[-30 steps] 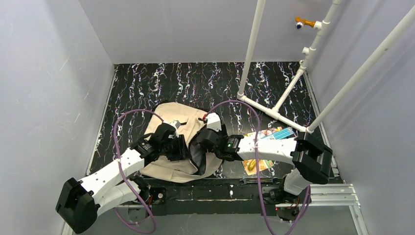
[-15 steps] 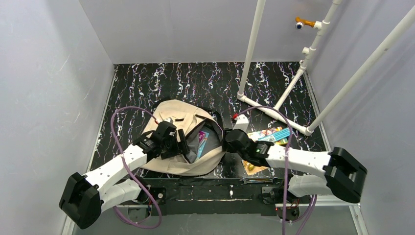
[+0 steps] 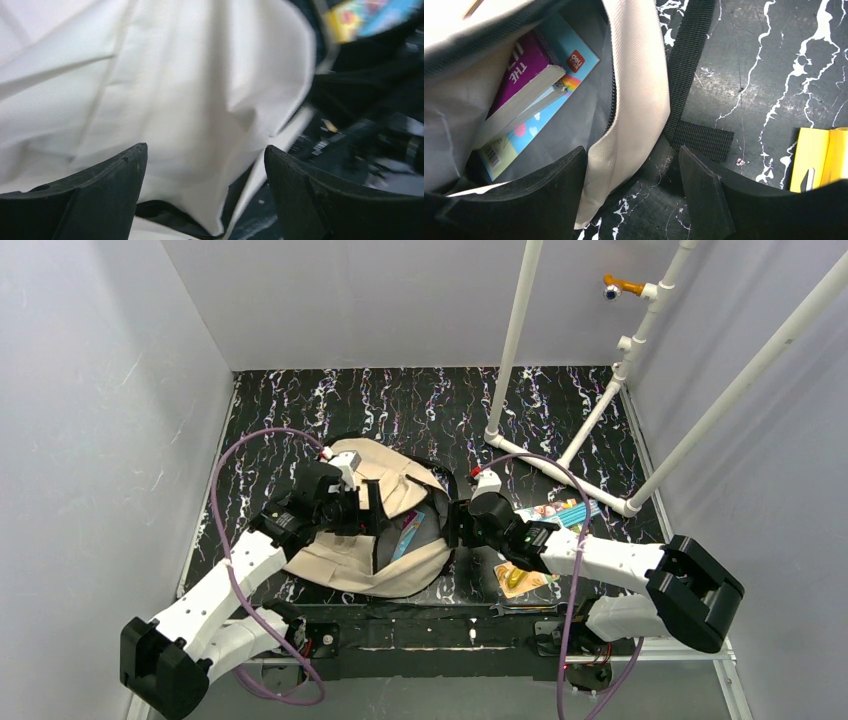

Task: Pack the student bag
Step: Adjust the student bag at the center of the board.

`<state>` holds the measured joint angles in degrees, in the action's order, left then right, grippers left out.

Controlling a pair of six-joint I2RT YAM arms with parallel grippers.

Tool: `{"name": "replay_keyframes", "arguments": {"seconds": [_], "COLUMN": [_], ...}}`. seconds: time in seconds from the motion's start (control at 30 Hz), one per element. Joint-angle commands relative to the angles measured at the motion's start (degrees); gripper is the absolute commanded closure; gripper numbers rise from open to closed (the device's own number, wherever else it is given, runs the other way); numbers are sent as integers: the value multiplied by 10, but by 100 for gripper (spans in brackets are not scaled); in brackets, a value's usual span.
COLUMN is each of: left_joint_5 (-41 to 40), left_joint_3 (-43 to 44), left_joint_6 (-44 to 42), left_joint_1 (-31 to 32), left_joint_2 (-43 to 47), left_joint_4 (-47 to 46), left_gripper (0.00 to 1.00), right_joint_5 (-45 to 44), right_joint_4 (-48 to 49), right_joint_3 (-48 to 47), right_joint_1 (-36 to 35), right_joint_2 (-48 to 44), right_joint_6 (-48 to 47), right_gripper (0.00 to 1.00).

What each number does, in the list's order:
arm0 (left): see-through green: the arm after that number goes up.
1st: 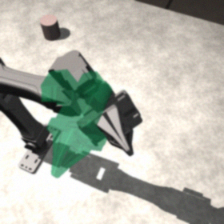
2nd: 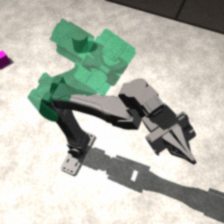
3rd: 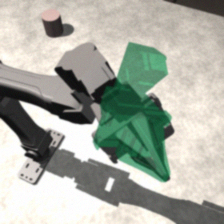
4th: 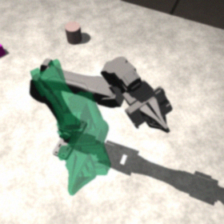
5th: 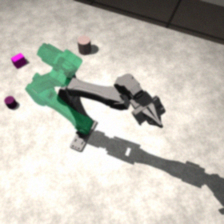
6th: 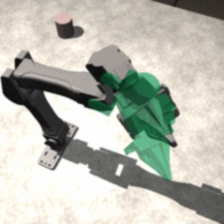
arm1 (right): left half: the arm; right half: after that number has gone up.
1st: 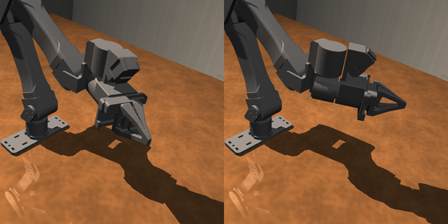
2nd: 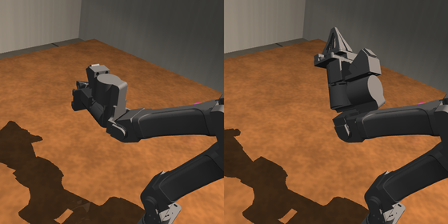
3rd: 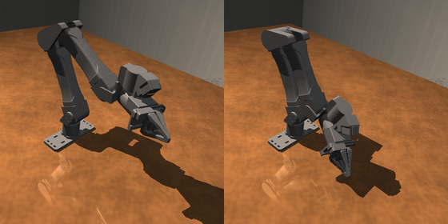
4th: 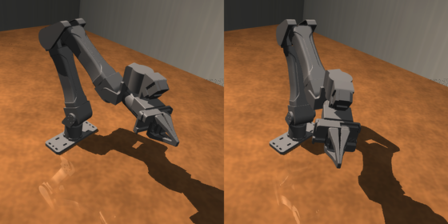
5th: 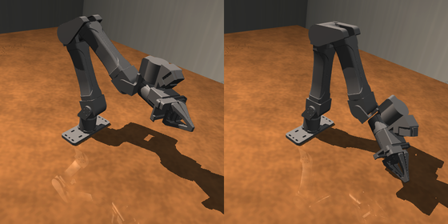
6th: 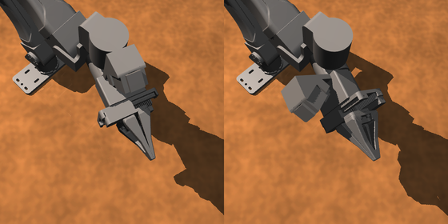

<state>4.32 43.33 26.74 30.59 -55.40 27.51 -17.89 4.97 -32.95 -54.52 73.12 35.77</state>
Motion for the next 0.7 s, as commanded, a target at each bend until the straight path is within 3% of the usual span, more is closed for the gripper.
{"name": "replay_keyframes", "arguments": {"seconds": [0.0, 0.17, 0.3, 0.4, 0.53, 0.67], "left_joint_5": [212, 180, 234, 234, 202, 157], "left_joint_3": [30, 56, 43, 27, -27, -36], "left_joint_6": [-7, 32, 115, 143, 167, 146], "left_joint_1": [-2, -2, 8, 56, 102, 101], "left_joint_2": [37, -30, -152, -214, -202, -144], "left_joint_4": [-87, -149, -221, -241, -270, -227], "left_gripper": [14, 11, 24, 33, 35, 31], "right_joint_5": [24, 11, -11, -22, -25, 48], "right_joint_4": [8, -4, -29, -49, -97, -76], "right_joint_3": [-22, -22, -36, -65, -128, -184], "right_joint_1": [6, 11, 14, 23, 59, 101], "right_joint_2": [-23, -41, -45, -49, -48, -14], "right_joint_6": [-41, -41, -39, -65, -121, -180], "right_gripper": [24, 23, 23, 21, 11, 2]}}
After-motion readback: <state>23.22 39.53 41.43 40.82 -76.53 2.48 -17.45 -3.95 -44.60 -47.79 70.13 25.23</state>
